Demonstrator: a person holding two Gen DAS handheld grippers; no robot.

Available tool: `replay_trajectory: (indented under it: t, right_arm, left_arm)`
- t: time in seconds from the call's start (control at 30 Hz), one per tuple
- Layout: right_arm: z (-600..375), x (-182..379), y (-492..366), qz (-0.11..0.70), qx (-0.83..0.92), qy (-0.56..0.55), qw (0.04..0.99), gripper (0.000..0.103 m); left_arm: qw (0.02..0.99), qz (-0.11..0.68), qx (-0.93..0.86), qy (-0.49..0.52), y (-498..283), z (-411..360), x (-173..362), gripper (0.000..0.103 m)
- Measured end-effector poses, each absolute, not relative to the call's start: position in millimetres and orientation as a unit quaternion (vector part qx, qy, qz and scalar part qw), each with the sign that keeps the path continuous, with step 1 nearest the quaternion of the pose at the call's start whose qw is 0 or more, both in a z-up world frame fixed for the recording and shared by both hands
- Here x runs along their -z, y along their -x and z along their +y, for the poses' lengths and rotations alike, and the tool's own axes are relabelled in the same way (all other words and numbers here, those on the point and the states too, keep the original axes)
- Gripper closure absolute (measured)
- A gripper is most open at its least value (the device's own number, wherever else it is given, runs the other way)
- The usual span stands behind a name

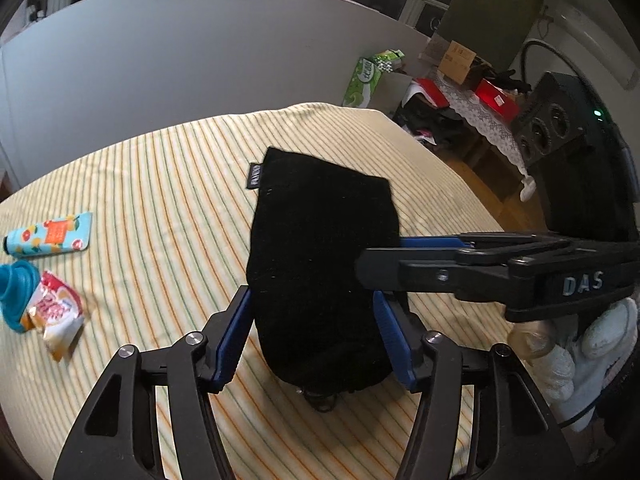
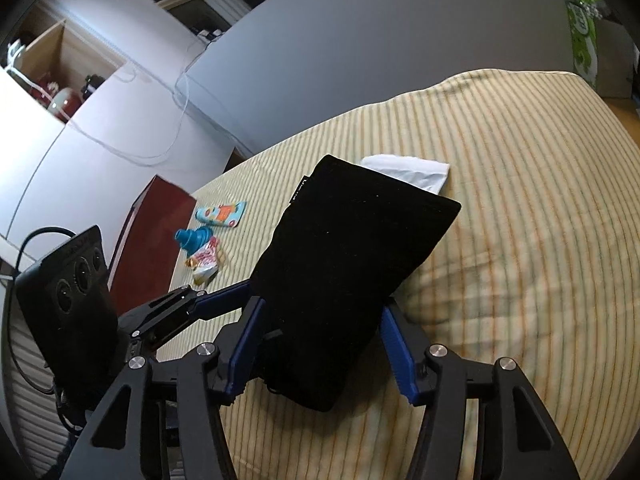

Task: Organize soft objects
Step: 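Close both grippers on the black pouch and lift it, then carry the black pouch into the box and open both grippers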

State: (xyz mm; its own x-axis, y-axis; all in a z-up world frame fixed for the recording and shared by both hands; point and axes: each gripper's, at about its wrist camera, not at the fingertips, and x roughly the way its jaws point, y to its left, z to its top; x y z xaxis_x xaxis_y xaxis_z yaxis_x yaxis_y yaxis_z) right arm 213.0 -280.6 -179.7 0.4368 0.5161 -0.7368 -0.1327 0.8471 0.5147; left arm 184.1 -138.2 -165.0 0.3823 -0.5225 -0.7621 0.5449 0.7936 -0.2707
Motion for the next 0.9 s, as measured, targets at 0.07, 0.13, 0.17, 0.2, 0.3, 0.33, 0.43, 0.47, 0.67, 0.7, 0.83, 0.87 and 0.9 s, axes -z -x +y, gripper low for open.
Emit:
replay_trajectory:
  t: [0.07,0.13,0.17,0.2,0.3,0.33,0.43,0.47,0.67,0.7,0.83,0.87,0.9]
  right_arm:
    - [-277.1,181.8,-210.4,0.495,-0.200,-0.198,0.822,0.049]
    - [-273.3,182.2,-206.3,0.495,-0.205,-0.199,0.821,0.049]
    - [-271.2,181.8,-204.5,0.495,-0.209,-0.198,0.820,0.049]
    - [-269.0,181.4,-203.1,0.495,-0.212,-0.197,0.820,0.049]
    - [-258.7,181.0,-197.5,0.495,-0.220,-0.191,0.819,0.049]
    - [-255.2,181.1,-195.7,0.495,-0.221,-0.189,0.819,0.049]
    - [-247.4,179.7,-191.5,0.493,-0.229,-0.183,0.819,0.049]
    - [-244.6,178.8,-190.4,0.493,-0.232,-0.181,0.819,0.049]
    - [-225.2,167.2,-187.2,0.485,-0.251,-0.175,0.819,0.049]
    - [-222.7,165.0,-186.8,0.483,-0.253,-0.174,0.820,0.049]
    - [-209.6,152.0,-188.9,0.470,-0.266,-0.170,0.824,0.049]
    - [-204.6,147.9,-190.8,0.467,-0.270,-0.169,0.825,0.049]
    - [-203.2,145.2,-191.0,0.466,-0.273,-0.169,0.825,0.049]
  left_arm:
    - [0.832,0.452,0.322,-0.009,-176.7,-134.5,163.5,0.043]
    - [0.834,0.449,0.319,-0.006,-170.4,-130.8,162.9,0.043]
    - [0.835,0.448,0.319,-0.004,-167.0,-128.6,162.7,0.043]
    - [0.836,0.448,0.318,-0.001,-163.2,-126.1,162.6,0.043]
    - [0.840,0.444,0.313,0.006,-154.4,-119.5,162.4,0.043]
    - [0.841,0.442,0.311,0.008,-151.4,-117.3,161.8,0.043]
    - [0.848,0.433,0.304,0.015,-143.2,-108.8,157.3,0.044]
    - [0.851,0.430,0.303,0.017,-140.9,-105.6,155.1,0.045]
    - [0.865,0.408,0.291,0.015,-130.9,-87.9,138.2,0.047]
    - [0.869,0.403,0.288,0.016,-129.8,-84.4,134.9,0.047]
    - [0.881,0.383,0.276,0.013,-126.3,-69.5,122.8,0.051]
    - [0.885,0.378,0.273,0.012,-126.1,-64.2,118.1,0.051]
    - [0.887,0.375,0.270,0.013,-125.9,-61.8,115.2,0.051]
